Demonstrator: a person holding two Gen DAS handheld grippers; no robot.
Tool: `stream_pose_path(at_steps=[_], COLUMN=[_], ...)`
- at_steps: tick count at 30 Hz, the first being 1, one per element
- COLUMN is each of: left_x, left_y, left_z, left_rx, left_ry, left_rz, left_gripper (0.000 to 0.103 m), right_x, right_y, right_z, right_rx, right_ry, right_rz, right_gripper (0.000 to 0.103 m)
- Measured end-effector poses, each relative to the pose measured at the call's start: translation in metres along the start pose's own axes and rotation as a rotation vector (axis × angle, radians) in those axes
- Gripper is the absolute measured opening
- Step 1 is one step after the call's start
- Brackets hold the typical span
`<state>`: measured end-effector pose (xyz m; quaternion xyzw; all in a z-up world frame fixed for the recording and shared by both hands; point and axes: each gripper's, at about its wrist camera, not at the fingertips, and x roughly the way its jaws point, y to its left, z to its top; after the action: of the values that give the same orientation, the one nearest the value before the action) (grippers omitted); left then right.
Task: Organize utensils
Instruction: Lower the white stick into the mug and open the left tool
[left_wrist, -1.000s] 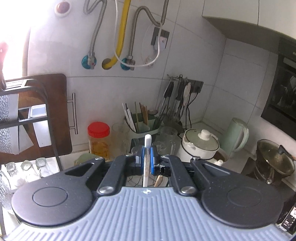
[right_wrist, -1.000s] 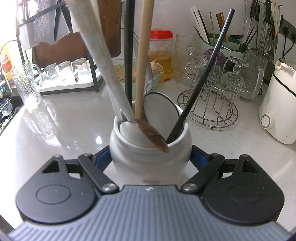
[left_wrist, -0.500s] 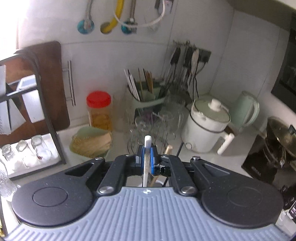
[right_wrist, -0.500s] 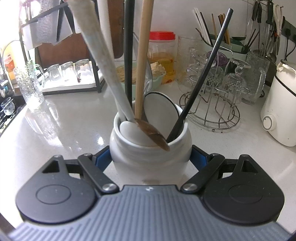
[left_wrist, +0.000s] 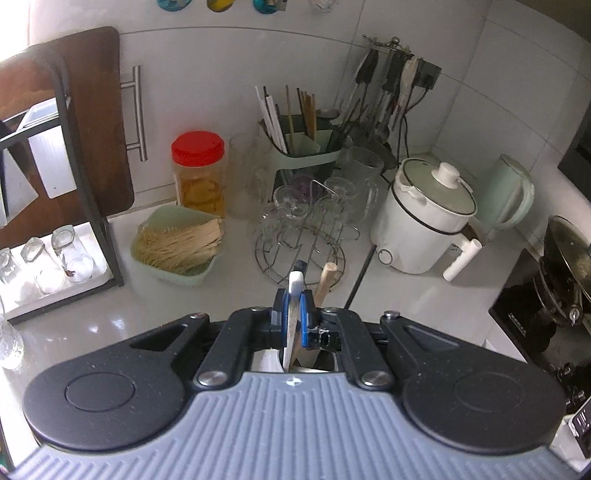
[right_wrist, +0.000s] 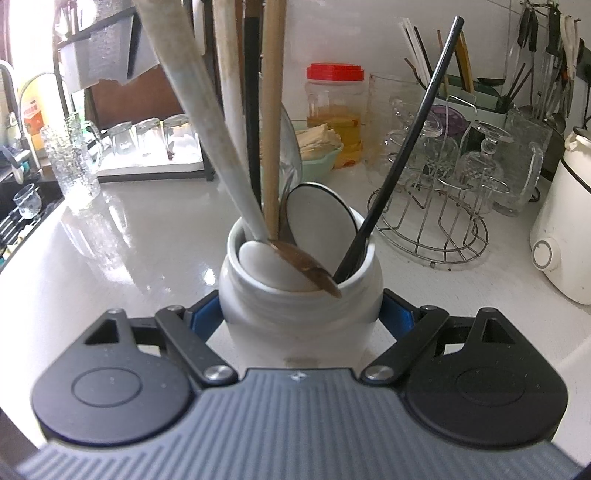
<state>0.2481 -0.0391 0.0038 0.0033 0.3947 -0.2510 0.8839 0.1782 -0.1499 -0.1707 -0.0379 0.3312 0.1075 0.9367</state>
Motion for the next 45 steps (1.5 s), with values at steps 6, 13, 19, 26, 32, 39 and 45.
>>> stream_pose_path(at_steps=[6,13,19,26,32,39,45], left_x=[-0.008,-0.035,-0.051,-0.090,-0.127,-0.153,-0.168], left_y=[-0.005,-0.004,-0.005,-0.011,-0.016,-0.029,-0.042], left_z=[0.000,-0.005,-0.013,-0.021,-0.035,-0.066,-0.093], left_rx=[-0.026,-0.103,-0.153,-0.182,-0.175,-0.150,-0.145], left_ry=[-0.037,-0.115,-0.136,-0.178,-0.208,-0.190,-0.184], left_rz=[0.028,0.109,0.202,0.284,0.328,0.323,0.317], left_gripper=[0.021,0.068,0.085,0.093,0.098,0.099,0.099], right_x=[-0.001,-0.013,-0.040,-0.092,-0.140,-0.185,-0.215], right_y=[-0.004,-0.017,-0.025,-0.027,-0.030,-0.028,-0.026], right_z=[0.002,0.007,0.018,0.038,0.049,0.048,0.034], right_rx=[-0.023,-0.004,-0.010,-0.011,0.050,0.102,0.139], right_ry=[0.026,0.005,-0.031,-0.082,-0.176,-0.238,-0.253], right_rz=[0.032,0.102,0.150,0.193,0.179,0.129,0.104], right_gripper=[0.091,0.103,0.103,0.103,0.103,0.103,0.103])
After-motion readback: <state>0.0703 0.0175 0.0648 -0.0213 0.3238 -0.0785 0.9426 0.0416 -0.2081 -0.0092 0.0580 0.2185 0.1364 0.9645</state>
